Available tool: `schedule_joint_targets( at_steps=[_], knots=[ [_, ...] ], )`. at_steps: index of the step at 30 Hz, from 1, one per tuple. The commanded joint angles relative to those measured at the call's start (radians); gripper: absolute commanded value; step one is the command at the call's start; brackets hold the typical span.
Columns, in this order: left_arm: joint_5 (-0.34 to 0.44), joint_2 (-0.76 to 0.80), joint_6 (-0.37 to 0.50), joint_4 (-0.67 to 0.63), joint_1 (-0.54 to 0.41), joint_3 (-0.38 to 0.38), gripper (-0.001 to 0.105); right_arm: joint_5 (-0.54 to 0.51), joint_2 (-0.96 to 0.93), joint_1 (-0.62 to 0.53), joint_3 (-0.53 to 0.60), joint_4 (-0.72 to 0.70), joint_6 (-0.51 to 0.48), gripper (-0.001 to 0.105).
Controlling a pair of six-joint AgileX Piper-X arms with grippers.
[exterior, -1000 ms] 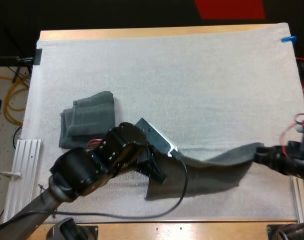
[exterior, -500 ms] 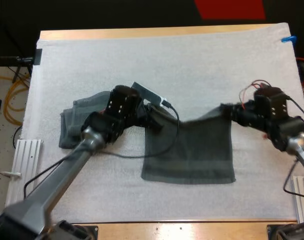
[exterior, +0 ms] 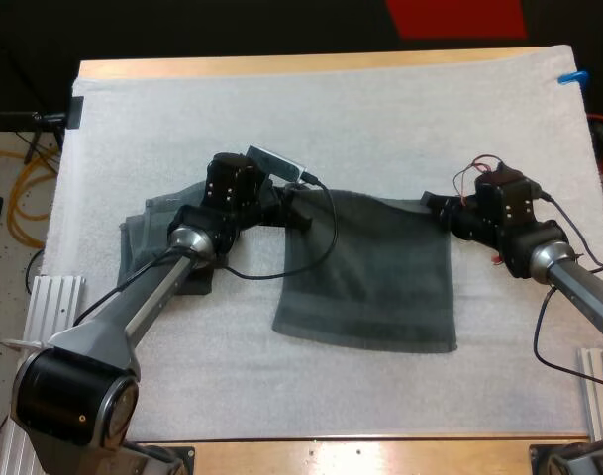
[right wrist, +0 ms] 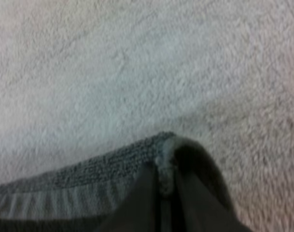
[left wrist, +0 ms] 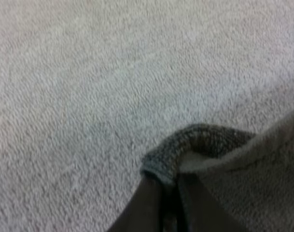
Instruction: Pick towel from pile fold and stack
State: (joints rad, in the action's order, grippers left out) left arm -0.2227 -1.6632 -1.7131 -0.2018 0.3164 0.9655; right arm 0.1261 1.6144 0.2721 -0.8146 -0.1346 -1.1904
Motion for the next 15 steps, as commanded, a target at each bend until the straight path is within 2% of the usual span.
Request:
schedule_joint_targets(
  at_steps=[1,4,5,6,7,8,10,12,15],
  knots=[
    [-0.004,0.007,0.004,0.024,-0.003,0.011,0.007,-0.009,-0.006,-0.001,-0.008,0.031,0.0,0.01],
    [-0.004,0.008,0.005,0.033,-0.003,0.013,0.026,-0.009,-0.007,-0.001,-0.008,0.088,0.004,0.033],
    [-0.004,0.008,0.005,0.041,-0.003,0.013,0.039,-0.009,-0.007,-0.001,-0.009,0.124,0.005,0.043],
    [-0.004,0.008,0.005,0.045,-0.003,0.013,0.047,-0.009,-0.007,-0.001,-0.01,0.143,0.005,0.049],
    [-0.005,0.008,0.005,0.047,-0.003,0.017,0.06,-0.009,-0.008,-0.001,-0.014,0.162,0.005,0.055],
    [-0.006,0.008,0.005,0.037,-0.003,0.029,0.075,-0.009,-0.011,-0.001,-0.025,0.172,0.005,0.059],
    [-0.016,0.017,0.005,-0.021,-0.003,0.059,0.092,0.009,-0.024,-0.001,-0.045,0.175,0.002,0.06],
    [-0.029,0.039,0.005,-0.101,-0.003,0.091,0.098,0.037,-0.049,-0.001,-0.062,0.168,-0.003,0.061],
    [-0.036,0.092,0.018,-0.185,-0.003,0.118,0.098,0.043,-0.118,-0.001,-0.078,0.116,-0.014,0.061]
  ],
)
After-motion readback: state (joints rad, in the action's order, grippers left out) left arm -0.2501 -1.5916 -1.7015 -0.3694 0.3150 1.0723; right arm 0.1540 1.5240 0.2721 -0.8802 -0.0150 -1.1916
